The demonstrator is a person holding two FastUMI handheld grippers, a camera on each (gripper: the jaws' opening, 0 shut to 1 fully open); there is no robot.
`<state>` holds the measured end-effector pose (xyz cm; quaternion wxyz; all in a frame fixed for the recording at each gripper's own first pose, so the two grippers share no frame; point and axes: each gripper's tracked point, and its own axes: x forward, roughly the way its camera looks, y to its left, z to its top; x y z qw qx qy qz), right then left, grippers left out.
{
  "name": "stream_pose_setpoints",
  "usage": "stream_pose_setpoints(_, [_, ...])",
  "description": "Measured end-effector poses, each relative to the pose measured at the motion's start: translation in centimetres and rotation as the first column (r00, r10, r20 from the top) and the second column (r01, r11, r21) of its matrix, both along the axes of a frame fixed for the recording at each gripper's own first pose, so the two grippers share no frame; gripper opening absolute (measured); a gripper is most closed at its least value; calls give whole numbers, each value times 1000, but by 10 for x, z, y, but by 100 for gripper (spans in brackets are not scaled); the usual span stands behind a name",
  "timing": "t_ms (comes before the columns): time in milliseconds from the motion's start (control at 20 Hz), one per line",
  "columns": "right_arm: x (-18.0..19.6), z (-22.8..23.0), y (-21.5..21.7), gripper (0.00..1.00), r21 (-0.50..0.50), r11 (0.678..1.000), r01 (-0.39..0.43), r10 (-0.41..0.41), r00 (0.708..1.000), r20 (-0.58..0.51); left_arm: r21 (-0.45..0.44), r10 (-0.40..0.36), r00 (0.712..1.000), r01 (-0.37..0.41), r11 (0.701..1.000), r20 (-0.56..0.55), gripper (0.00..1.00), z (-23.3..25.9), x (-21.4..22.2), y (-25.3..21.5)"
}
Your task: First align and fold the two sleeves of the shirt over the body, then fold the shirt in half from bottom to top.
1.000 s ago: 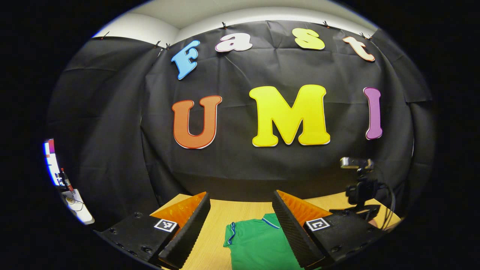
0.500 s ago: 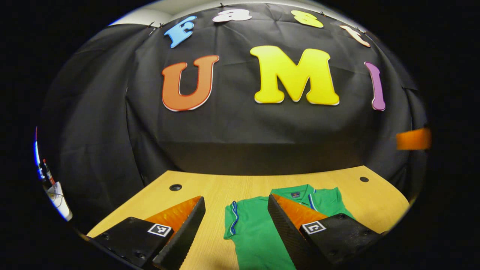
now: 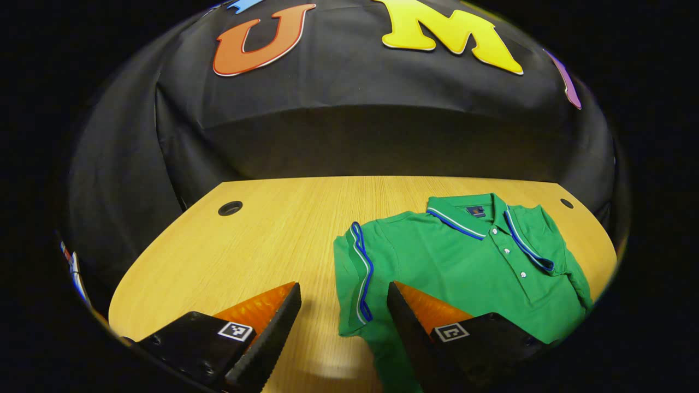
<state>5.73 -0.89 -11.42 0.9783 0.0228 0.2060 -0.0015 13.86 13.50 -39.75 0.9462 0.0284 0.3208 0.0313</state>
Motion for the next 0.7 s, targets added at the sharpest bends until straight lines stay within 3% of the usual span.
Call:
stream_pose_setpoints(100, [0,2,-7,96,-18,1000,13,-14,1000,-2,-4,-19,1000,19,1000,4,95,-4,7,-1])
stream_pose_setpoints(200, [-1,8,-9,96,-31,999,16,-15,1000,14,-14,-18,1000,18,1000,13,79,-5,12,0])
stream_pose_setpoints(250, [0,13,-9,96,-36,999,13,-12,1000,24,-21,-18,1000,18,1000,9,55,-8,13,0])
stream_pose_setpoints(350, [0,17,-5,96,-36,999,6,-5,999,34,-32,-19,1000,19,999,-24,28,-17,12,1])
stream_pose_setpoints(500, [-1,23,-7,96,-40,999,2,0,999,46,-49,-36,999,35,998,-30,22,-19,14,-2])
stream_pose_setpoints(700, [-4,26,-9,96,-34,999,2,0,998,57,-136,-32,999,27,990,-35,8,-3,11,-8])
